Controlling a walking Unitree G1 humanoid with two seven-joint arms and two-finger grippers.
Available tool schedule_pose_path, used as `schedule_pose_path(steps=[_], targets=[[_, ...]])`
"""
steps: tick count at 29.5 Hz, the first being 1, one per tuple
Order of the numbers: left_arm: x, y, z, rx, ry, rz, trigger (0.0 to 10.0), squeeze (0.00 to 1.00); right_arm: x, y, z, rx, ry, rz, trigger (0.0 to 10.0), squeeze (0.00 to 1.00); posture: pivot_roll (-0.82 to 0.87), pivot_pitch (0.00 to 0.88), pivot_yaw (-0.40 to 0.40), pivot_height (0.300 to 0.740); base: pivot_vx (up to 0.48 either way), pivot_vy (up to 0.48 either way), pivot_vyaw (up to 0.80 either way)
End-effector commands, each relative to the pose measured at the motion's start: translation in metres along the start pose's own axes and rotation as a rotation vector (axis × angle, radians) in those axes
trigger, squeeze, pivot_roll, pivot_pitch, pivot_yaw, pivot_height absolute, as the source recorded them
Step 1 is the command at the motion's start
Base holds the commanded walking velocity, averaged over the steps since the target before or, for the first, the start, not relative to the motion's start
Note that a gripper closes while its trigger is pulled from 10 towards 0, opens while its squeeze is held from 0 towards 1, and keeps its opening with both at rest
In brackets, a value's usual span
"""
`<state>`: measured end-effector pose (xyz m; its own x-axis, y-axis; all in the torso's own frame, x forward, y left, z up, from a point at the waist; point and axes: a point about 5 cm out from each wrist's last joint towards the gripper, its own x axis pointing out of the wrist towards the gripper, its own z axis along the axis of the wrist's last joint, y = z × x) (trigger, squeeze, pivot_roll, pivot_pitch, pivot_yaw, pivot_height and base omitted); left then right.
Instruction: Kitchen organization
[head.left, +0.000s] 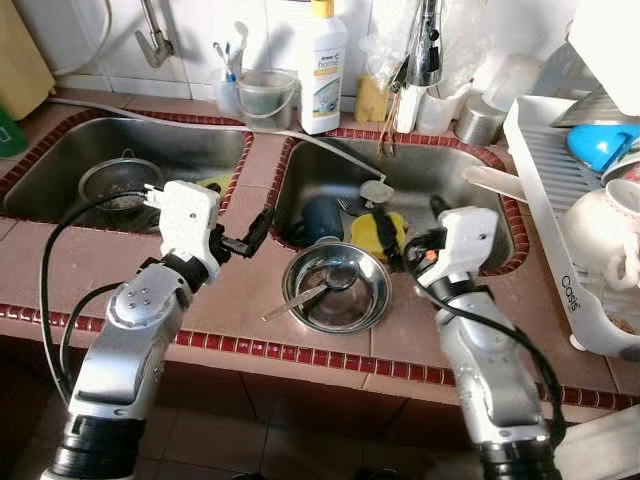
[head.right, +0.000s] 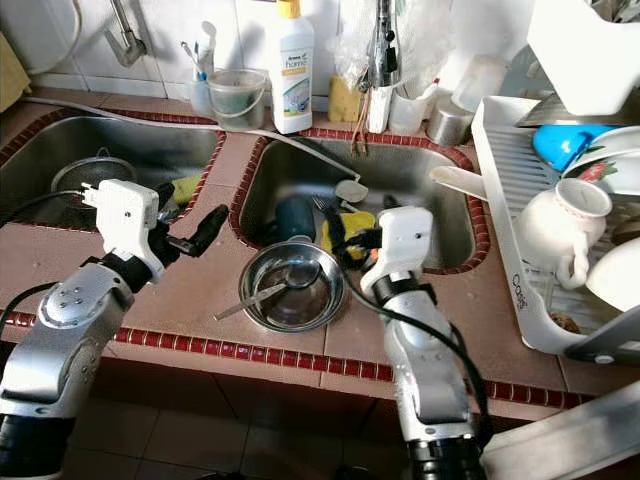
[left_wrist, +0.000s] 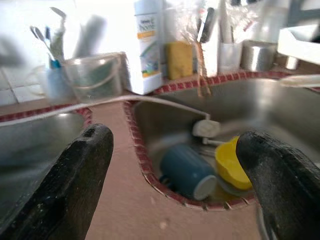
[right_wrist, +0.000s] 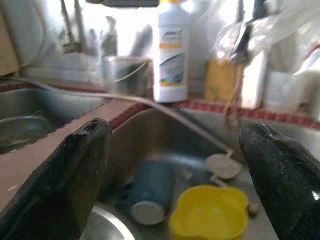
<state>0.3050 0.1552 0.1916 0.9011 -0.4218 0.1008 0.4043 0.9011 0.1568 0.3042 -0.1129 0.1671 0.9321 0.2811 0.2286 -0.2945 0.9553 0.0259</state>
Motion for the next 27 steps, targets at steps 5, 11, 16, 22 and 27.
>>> schedule_pose_path(steps=[5,11,16,22,27], targets=[[-0.004,-0.01,0.001,0.032,0.005,-0.07,10.0,0.0,-0.004,0.005,-0.002,0.039,0.021,-0.018,10.0,0.0,-0.07,0.102,-0.01,0.74,0.0,0.0,0.0],[-0.002,-0.016,0.005,0.025,-0.002,-0.126,10.0,0.0,-0.014,0.007,-0.011,0.072,0.075,-0.065,10.0,0.0,-0.08,0.103,-0.008,0.74,0.0,0.0,0.0],[-0.004,-0.022,0.007,0.038,-0.007,-0.18,10.0,0.0,-0.016,0.01,-0.012,0.067,0.089,-0.073,10.0,0.0,-0.08,0.103,-0.007,0.74,0.0,0.0,0.0],[-0.011,-0.031,0.011,0.066,-0.011,-0.309,10.0,0.0,-0.017,0.011,-0.011,0.056,0.091,-0.068,10.0,0.0,-0.08,0.106,-0.007,0.74,0.0,0.0,0.0],[-0.017,-0.039,0.004,0.068,0.038,-0.372,10.0,0.0,-0.015,0.007,-0.007,0.033,0.075,-0.083,10.0,0.0,-0.08,0.121,0.003,0.74,0.0,0.0,0.0]])
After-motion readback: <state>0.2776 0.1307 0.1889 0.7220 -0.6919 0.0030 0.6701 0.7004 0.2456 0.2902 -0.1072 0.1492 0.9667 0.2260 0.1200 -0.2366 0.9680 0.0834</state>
